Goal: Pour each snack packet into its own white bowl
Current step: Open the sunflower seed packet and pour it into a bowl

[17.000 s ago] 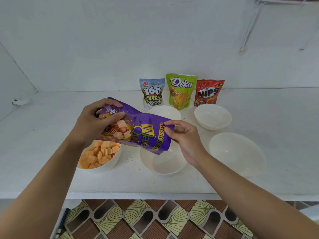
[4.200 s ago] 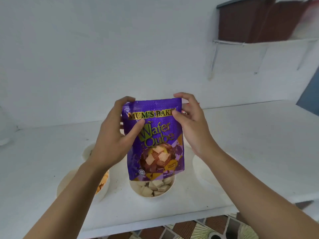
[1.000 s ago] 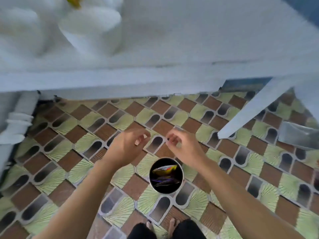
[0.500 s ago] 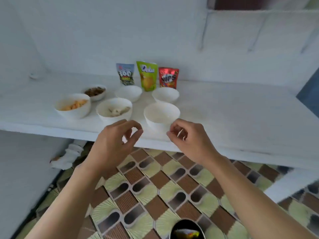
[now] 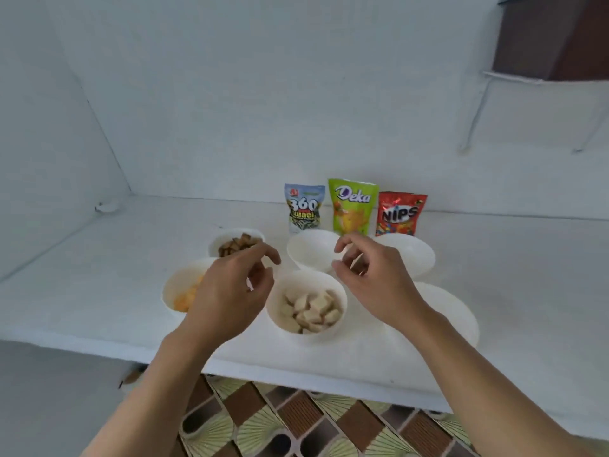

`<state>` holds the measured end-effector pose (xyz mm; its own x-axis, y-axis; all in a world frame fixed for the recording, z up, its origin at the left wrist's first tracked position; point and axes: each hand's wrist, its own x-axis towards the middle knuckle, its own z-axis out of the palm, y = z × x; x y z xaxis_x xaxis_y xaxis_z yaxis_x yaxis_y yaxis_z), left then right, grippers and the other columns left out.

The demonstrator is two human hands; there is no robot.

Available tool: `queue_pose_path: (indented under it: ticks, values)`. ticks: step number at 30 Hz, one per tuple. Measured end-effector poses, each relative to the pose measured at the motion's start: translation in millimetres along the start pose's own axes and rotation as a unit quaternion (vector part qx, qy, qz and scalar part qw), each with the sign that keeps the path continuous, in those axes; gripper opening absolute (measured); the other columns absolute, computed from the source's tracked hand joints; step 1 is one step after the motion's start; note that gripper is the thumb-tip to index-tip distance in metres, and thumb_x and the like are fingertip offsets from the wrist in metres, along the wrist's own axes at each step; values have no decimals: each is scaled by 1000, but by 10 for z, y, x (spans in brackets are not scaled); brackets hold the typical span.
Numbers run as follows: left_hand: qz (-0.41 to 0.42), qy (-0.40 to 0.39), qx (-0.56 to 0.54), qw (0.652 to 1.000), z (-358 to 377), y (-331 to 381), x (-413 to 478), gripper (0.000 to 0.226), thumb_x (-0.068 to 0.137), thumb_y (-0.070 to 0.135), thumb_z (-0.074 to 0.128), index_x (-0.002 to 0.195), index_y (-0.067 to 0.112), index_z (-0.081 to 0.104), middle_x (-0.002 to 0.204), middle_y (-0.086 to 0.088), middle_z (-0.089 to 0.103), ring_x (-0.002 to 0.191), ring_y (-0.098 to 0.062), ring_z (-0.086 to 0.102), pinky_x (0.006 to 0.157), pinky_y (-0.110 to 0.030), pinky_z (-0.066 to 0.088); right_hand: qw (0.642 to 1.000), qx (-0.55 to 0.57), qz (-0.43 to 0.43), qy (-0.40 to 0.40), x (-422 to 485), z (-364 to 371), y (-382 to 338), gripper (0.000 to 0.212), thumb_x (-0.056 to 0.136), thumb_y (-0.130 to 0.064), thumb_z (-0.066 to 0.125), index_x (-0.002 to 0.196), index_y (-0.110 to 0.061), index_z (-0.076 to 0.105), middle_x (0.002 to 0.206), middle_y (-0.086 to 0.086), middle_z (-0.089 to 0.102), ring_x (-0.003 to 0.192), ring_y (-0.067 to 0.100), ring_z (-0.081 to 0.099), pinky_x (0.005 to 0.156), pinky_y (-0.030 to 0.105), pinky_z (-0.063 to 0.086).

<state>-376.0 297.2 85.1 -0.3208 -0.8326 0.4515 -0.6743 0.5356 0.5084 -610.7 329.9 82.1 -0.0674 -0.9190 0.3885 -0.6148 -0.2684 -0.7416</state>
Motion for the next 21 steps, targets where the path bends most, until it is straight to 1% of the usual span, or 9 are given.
queue_pose_path:
  ticks: [2,4,6,10,13,16,19,21]
  values:
    - [7,2,-3,1000,-8,-234,275,17,92,14,64,101,29,64,72,8,62,73,-11,59,65,-27,50,1000,3,10,17,252,126,11,9,91,-18,69,92,-23,62,72,-7,63,55,5,59,54,16,46]
    - [6,-5,-12,1000,33,-421,543,11,94,19,64,99,28,64,74,6,64,73,-11,60,67,-26,49,999,-6,13,31,482,232,65,6,91,-19,69,91,-21,63,71,-7,63,56,6,58,55,20,48]
    - [-2,-19,-10,1000,110,-574,809,4,96,26,63,98,29,65,75,7,66,70,-10,61,67,-29,51,999,-17,11,42,712,323,149,6,91,-19,69,89,-19,64,71,-7,63,59,7,58,57,25,50]
    - [0,-22,-16,1000,330,-848,1293,3,97,29,62,97,28,65,79,8,66,73,-9,63,69,-32,55,997,-52,-2,55,1194,485,380,6,90,-17,68,87,-17,64,76,-4,64,69,10,60,64,30,50]
    - [21,-14,-11,1000,580,-1088,1742,5,97,31,62,101,30,64,87,8,62,83,-8,60,74,-33,54,994,-81,-22,64,1646,615,645,5,91,-17,66,88,-20,63,83,-4,63,78,13,59,68,29,49]
    - [20,-17,-8,1000,861,-1306,2219,15,97,32,62,112,30,62,104,5,57,99,-13,57,80,-35,54,991,-111,-31,63,2123,742,939,2,93,-20,63,95,-20,62,92,-4,58,84,11,54,71,27,46]
    - [7,-40,14,999,1106,-1463,2638,27,97,31,61,124,28,59,122,-1,54,111,-20,53,84,-41,56,987,-152,-25,48,2535,848,1195,14,93,-21,62,106,-17,60,103,1,57,97,17,51,75,30,42]
    - [7,-51,19,998,1246,-1552,2863,33,97,29,62,130,28,57,131,-3,52,119,-22,50,91,-42,54,985,-169,-17,30,2748,909,1339,20,93,-20,62,112,-16,58,109,3,55,104,20,49,76,30,38]
